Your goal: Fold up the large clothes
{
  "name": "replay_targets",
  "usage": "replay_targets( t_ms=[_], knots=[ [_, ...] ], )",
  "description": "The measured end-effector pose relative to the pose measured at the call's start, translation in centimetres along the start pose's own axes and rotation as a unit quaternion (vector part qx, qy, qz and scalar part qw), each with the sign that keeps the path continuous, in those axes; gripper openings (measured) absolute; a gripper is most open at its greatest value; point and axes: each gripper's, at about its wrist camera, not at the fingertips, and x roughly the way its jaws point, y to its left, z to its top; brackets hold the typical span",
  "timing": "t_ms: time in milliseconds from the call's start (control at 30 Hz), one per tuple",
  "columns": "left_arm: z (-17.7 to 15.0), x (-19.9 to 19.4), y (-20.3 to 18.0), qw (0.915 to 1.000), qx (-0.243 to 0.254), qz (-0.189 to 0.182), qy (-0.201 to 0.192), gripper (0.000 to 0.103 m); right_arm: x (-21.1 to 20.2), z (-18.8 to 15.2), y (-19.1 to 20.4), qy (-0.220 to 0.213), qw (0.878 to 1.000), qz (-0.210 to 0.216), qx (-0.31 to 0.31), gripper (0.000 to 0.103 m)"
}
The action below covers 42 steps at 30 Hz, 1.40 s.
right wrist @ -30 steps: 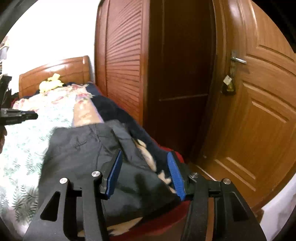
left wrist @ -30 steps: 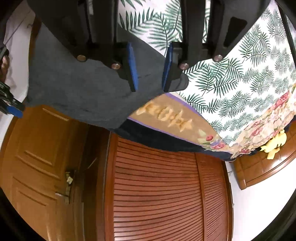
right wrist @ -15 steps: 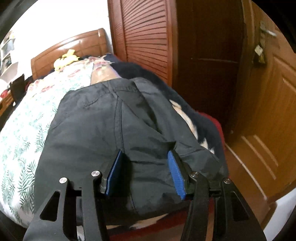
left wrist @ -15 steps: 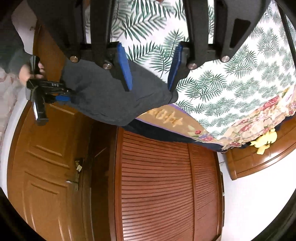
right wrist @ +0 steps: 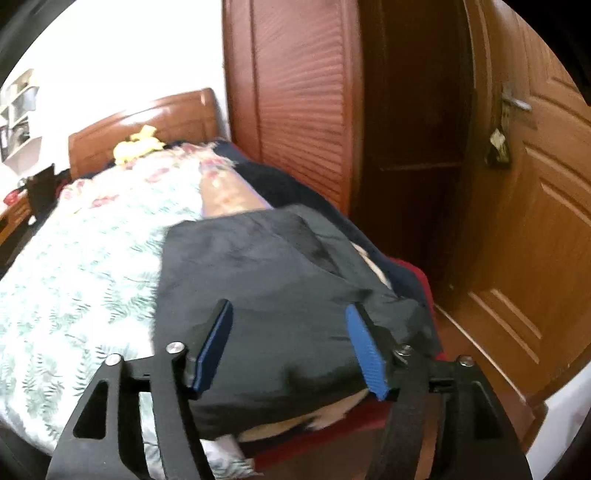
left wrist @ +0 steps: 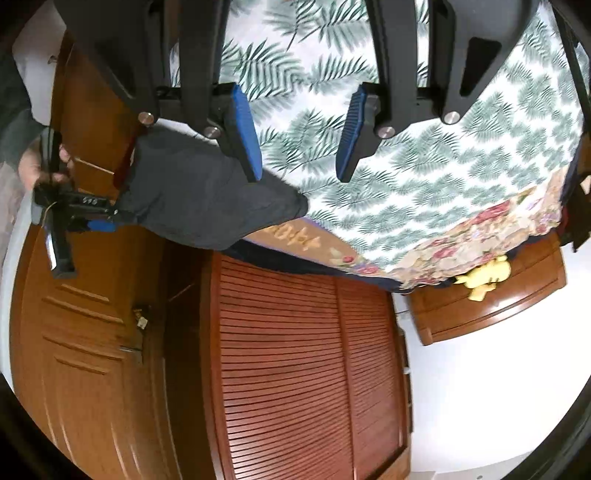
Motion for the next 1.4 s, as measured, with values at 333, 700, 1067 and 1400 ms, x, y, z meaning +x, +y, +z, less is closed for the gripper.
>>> replay_targets(
  t_ms=[333, 700, 1067, 1400],
  knots=[
    [-6.7, -6.0, 3.8, 0.9963, -0.061, 0.059, 0.013, 0.040, -5.3, -1.2, 10.8, -0.038, 0.995, 0.086, -0.039, 0.082],
    [-15.8, -12.4, 8.2, 0.9800, -0.139, 0.141, 0.024, 0.040, -8.3, -6.0, 24.5, -0.029, 0.975, 0.192, -0.104, 0.086],
    [-23.2, -17.5, 11.6, 0.9568, -0.191, 0.214, 0.045, 0.040, -9.9, -9.8, 33.2, -0.024, 0.961, 0.243, -0.128, 0.089],
    [-23.5, -22.4, 12.6, 0.9456, -0.208, 0.250, 0.000, 0.040, -12.8, -10.8, 37.2, -0.047, 0.952, 0.268, -0.143, 0.089]
  ],
)
